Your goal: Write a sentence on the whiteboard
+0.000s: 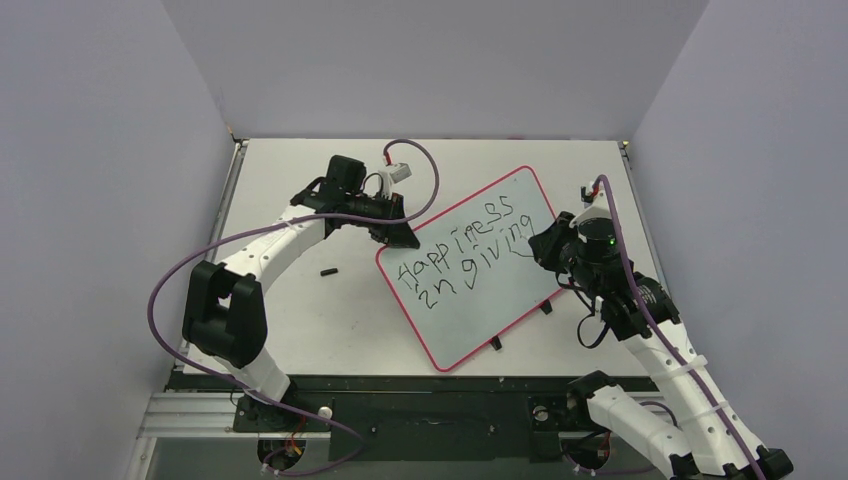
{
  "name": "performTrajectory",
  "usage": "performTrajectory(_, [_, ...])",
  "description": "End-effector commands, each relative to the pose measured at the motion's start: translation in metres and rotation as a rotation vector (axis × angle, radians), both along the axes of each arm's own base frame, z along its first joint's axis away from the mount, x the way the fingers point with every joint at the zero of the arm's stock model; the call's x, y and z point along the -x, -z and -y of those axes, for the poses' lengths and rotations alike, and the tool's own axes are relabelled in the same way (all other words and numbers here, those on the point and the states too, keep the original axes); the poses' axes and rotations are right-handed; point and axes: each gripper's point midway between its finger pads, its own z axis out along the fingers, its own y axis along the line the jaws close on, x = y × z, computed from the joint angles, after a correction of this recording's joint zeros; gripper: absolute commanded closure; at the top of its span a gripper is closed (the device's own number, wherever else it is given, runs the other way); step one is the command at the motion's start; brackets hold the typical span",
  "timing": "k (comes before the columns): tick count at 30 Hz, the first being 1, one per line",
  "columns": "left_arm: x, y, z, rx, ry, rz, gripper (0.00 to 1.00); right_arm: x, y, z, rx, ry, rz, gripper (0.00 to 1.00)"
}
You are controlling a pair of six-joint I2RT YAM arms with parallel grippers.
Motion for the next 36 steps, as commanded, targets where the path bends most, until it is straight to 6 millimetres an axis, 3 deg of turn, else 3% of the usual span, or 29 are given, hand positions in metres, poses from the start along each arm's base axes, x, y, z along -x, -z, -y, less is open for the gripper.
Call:
performTrajectory(1, [-0.007, -0.003, -0.002, -0.018, 0.011, 0.141, 0.97, -0.002, -0.004, 0.001, 0.008, 0.007, 0.019, 1.0])
performTrajectory(14, [-0.012, 0.004, -0.002, -0.02, 0.006, 0.137, 0.84, -0.003, 0.0, 0.001, 0.018, 0.008, 0.01, 1.0])
performTrajectory(26, [-0.014, -0.01, 0.0, 0.009, 0.008, 0.164, 0.63, -0.004, 0.003, 0.002, 0.021, 0.012, 0.007, 1.0])
performTrajectory(36, [-0.02, -0.018, 0.0, 0.017, -0.013, 0.187, 0.55, -0.004, 0.002, 0.002, 0.024, 0.012, 0.01, 1.0])
